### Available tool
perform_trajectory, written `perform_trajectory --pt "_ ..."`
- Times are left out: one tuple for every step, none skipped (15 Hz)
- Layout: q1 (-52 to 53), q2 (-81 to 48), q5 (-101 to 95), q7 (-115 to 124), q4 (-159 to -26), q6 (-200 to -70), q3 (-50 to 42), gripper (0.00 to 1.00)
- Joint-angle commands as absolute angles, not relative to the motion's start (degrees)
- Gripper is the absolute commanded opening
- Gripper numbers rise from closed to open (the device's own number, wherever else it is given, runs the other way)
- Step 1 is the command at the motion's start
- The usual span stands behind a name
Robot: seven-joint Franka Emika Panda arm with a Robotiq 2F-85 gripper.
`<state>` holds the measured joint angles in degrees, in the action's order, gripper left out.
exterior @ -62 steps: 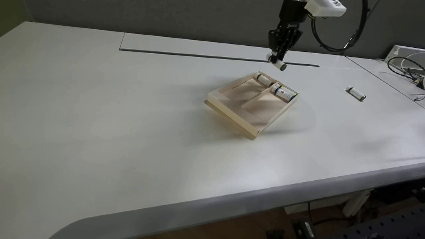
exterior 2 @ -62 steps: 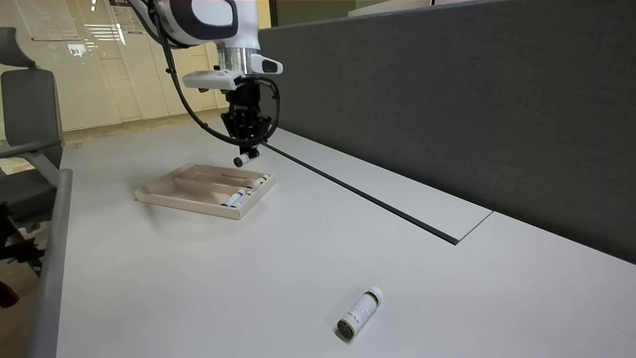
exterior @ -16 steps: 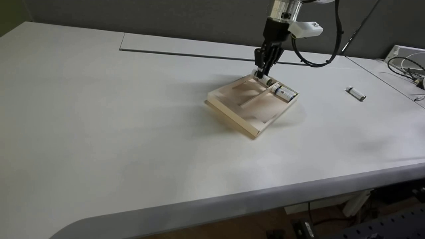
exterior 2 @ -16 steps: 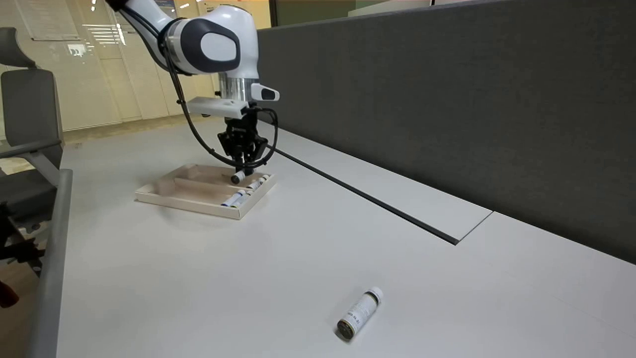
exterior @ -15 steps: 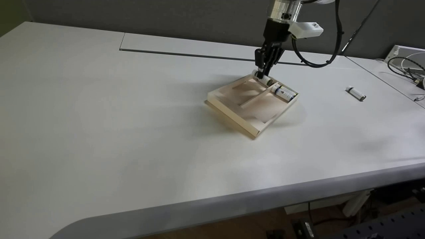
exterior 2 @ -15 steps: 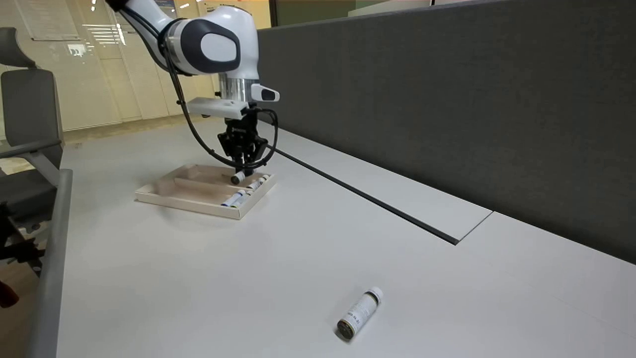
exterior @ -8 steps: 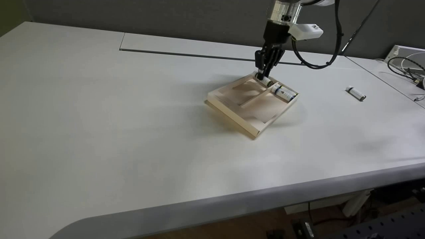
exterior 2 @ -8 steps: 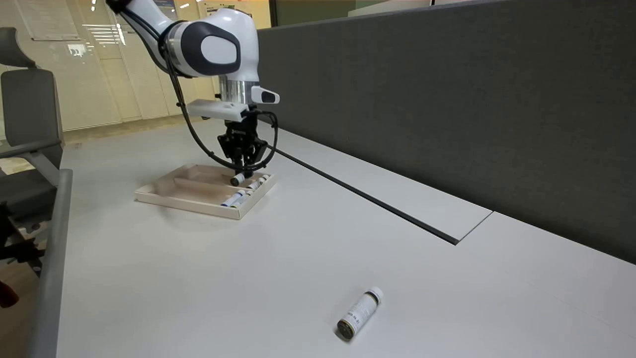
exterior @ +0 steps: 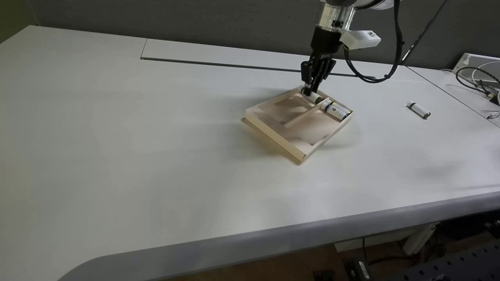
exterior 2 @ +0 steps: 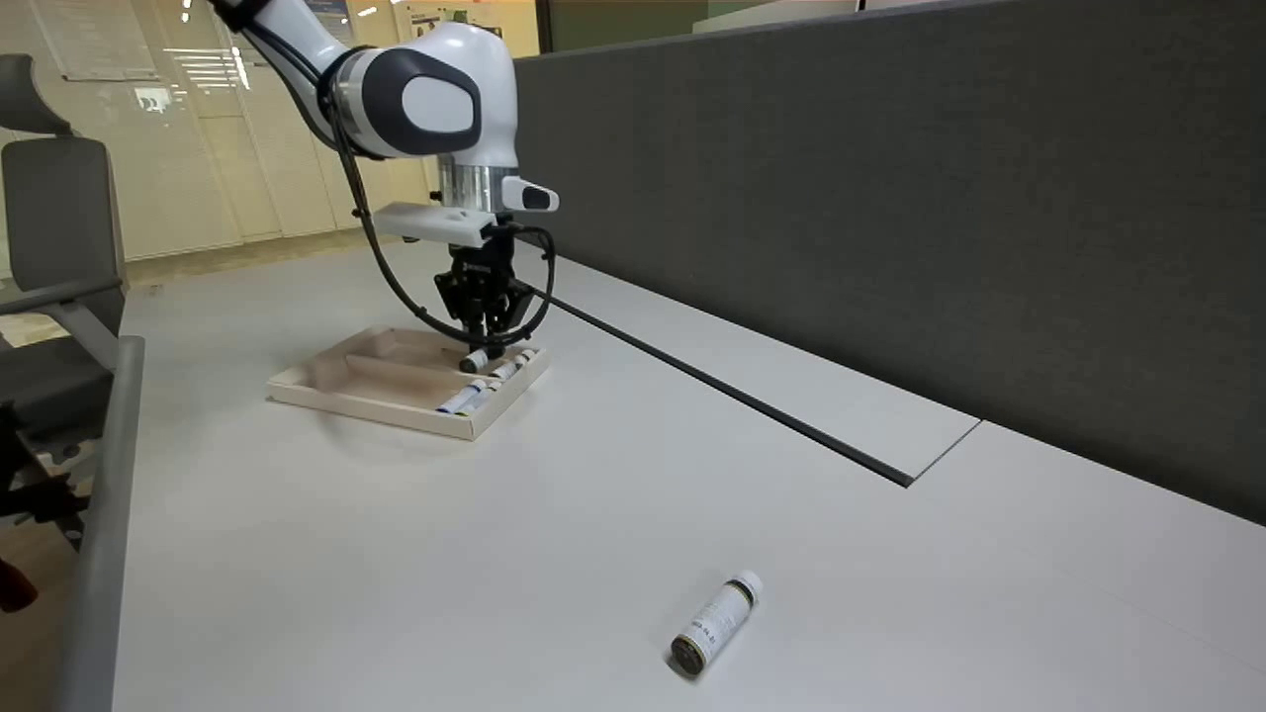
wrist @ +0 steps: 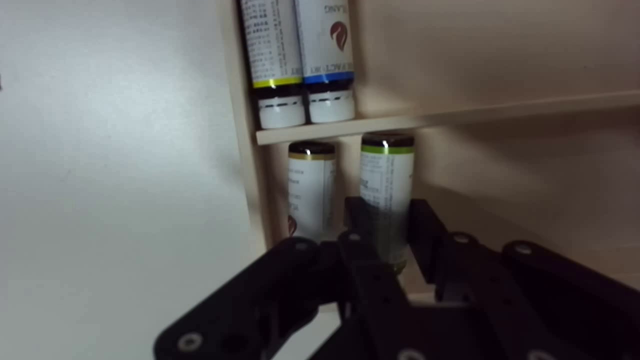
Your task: Put a bottle on the tray
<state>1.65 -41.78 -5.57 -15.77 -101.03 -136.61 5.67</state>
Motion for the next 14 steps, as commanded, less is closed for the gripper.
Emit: perform_trajectory --pt "1.29 -42.01 -5.27 -15.51 -100.22 -135.99 5.46 0.54" --pt "1.25 -41.9 -5.31 -15.62 -100.18 -135.79 5.42 0.59" --pt "1.28 -41.59 -5.38 -15.5 -100.29 -135.79 5.34 0.65" --pt "1.28 -41.36 -5.42 -15.47 -100.37 -135.88 5.33 0.73" --pt "1.29 -40.94 -5.43 -15.45 -100.59 -136.12 5.38 0.68" --pt "1.29 -40.65 -5.44 -15.57 -100.77 -136.49 5.48 0.37" --pt "1.19 -40.27 -5.24 -15.87 -100.98 -136.57 5.79 0.41" --pt "1.25 -40.02 -5.17 -15.96 -101.07 -136.49 5.98 0.41" --pt "1.34 -39.82 -5.16 -16.06 -101.16 -136.33 6.16 0.35" --pt "1.48 -39.65 -5.2 -16.06 -101.29 -136.41 6.31 0.28" --pt "1.58 -39.55 -5.18 -16.13 -101.33 -136.23 6.51 0.21" --pt "1.76 -39.58 -5.21 -16.11 -101.31 -136.23 6.7 0.12" --pt "1.8 -39.75 -5.07 -16.28 -101.19 -136.05 6.99 0.07" --pt "2.07 -40.23 -5.13 -16.23 -100.9 -135.79 7.1 0.01"
